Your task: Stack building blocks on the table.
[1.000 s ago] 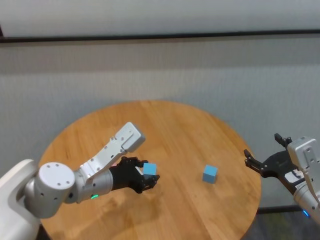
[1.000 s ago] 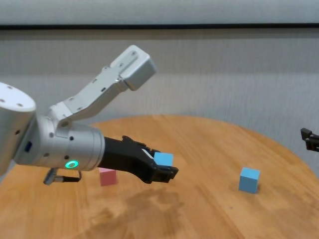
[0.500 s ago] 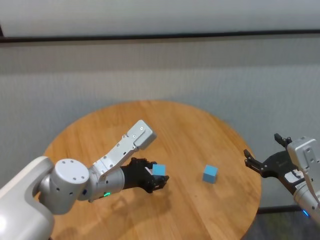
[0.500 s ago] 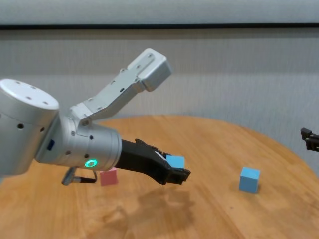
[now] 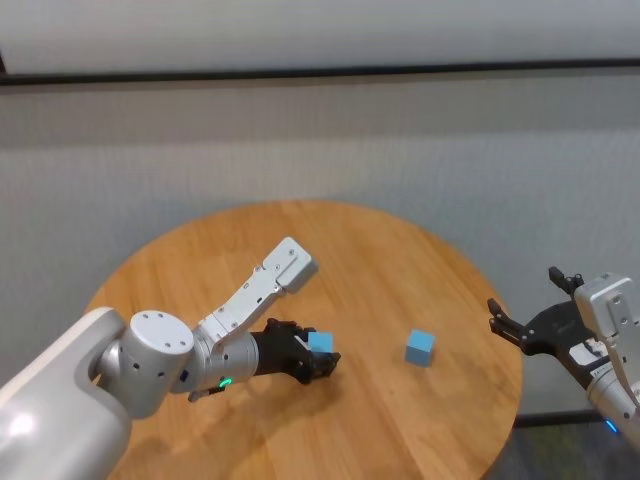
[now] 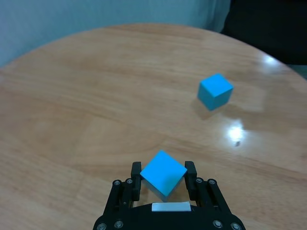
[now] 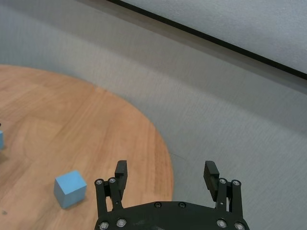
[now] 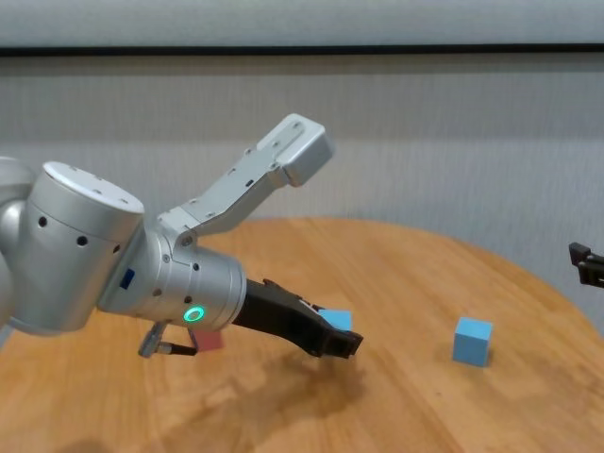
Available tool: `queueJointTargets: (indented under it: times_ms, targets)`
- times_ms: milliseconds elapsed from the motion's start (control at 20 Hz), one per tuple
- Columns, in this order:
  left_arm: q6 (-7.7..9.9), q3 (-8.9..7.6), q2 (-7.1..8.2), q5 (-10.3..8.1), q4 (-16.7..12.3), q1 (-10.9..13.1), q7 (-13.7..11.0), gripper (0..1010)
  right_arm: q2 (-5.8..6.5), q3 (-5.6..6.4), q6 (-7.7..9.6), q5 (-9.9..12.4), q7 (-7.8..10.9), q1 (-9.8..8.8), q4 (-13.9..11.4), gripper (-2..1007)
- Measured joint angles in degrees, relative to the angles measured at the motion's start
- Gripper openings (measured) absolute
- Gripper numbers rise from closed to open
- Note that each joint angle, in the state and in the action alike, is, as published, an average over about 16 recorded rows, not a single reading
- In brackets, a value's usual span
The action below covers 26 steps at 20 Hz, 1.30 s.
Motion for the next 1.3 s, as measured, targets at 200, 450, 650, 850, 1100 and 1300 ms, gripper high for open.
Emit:
queueJointTargets:
  times_ms: [200, 450, 650, 850, 1100, 1300]
  targets:
    - [-0.49, -0.29, -1.24, 0.05, 3.3, -1.4, 0.0, 565, 0.00, 0.00, 0.00, 0.0, 0.00, 0.00, 0.0, 1005]
    - [-1.13, -0.80, -2.41, 0.02, 6.5, -2.7, -0.1, 565, 0.00, 0.00, 0.00, 0.0, 0.00, 0.00, 0.0, 1005]
    - [-1.55, -1.18, -3.03, 0.01, 8.3, -3.4, -0.1, 565, 0.00, 0.00, 0.00, 0.0, 0.00, 0.00, 0.0, 1005]
    - [-1.80, -1.53, -3.45, 0.04, 9.7, -3.9, -0.1, 565, 0.00, 0.00, 0.00, 0.0, 0.00, 0.00, 0.0, 1005]
    - [-1.73, -1.88, -3.74, 0.16, 10.8, -4.2, 0.2, 565, 0.00, 0.00, 0.00, 0.0, 0.00, 0.00, 0.0, 1005]
    - [-1.57, -2.17, -3.89, 0.35, 11.6, -4.3, 0.5, 575, 0.00, 0.00, 0.00, 0.0, 0.00, 0.00, 0.0, 1005]
